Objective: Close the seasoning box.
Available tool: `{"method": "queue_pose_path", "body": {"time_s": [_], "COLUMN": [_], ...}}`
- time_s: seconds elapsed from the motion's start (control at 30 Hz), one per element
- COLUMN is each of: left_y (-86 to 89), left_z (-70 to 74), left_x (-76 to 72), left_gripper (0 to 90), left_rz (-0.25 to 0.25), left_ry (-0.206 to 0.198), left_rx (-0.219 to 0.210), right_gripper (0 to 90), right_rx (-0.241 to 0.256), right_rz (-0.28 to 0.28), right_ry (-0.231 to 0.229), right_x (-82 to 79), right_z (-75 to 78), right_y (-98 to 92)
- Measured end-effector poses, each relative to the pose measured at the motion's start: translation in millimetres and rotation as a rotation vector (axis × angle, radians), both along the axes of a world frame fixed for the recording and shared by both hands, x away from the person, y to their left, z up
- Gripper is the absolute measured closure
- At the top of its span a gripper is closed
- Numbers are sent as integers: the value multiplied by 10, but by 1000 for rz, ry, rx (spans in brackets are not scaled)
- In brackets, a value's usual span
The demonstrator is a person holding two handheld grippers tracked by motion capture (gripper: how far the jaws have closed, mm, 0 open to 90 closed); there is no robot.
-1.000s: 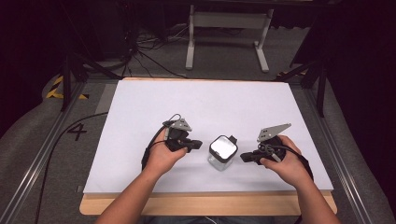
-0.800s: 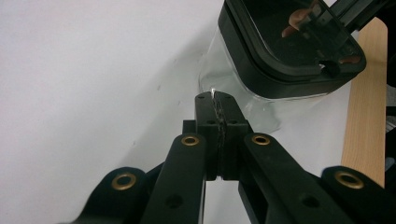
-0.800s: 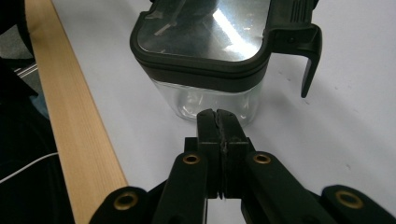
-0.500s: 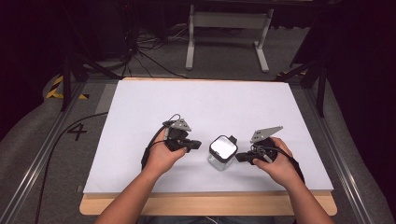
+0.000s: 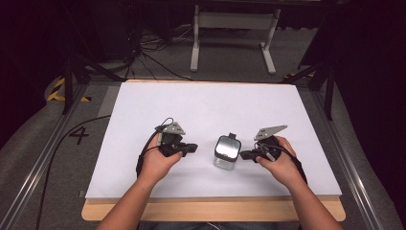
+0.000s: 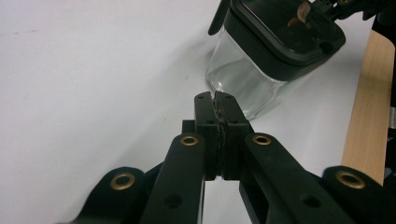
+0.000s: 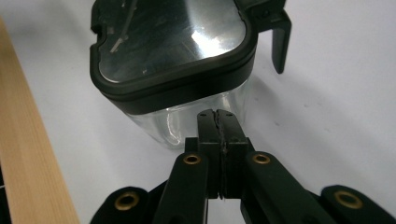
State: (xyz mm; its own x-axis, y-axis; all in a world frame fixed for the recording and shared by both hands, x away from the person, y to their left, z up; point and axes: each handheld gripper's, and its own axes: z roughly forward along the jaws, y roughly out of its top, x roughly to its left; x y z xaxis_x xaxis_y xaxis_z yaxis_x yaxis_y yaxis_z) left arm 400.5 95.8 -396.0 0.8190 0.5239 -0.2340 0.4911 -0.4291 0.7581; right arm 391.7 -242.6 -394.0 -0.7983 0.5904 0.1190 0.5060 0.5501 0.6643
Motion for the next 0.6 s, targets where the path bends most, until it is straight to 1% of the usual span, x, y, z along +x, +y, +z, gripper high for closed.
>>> {"method": "queue_pose_path", "body": {"time_s": [0.07, 0.1, 0.13, 0.23, 0.3, 0.37, 0.4, 0.57, 0.6], "left_y": [96, 96, 96, 157, 196, 232, 245, 258, 258], "left_z": [-8, -8, -8, -5, -1, 4, 2, 6, 6], "left_x": [-53, -53, -53, -89, -109, -131, -137, -131, -131], "left_gripper": [890, 890, 890, 890, 890, 891, 891, 891, 891], "left_rz": [32, 32, 32, 52, 61, 69, 76, 75, 75], "left_ry": [1, 1, 1, -1, -6, 1, -2, -4, -4], "left_rx": [-3, -3, -3, -1, -5, -5, -6, -12, -12], "right_gripper": [900, 900, 900, 900, 900, 900, 900, 900, 900], "right_rx": [1, 1, 6, 8, 15, 20, 16, 13, 21], "right_rz": [-8, -8, -17, -20, -25, -26, -26, -29, -29], "right_ry": [-4, -4, -8, -15, -14, -11, -10, -10, -5], "right_x": [54, 54, 113, 155, 190, 222, 237, 247, 242], "right_z": [-6, -6, -13, -23, -31, -38, -42, -38, -32], "right_y": [7, 7, 14, 21, 28, 33, 36, 38, 32]}}
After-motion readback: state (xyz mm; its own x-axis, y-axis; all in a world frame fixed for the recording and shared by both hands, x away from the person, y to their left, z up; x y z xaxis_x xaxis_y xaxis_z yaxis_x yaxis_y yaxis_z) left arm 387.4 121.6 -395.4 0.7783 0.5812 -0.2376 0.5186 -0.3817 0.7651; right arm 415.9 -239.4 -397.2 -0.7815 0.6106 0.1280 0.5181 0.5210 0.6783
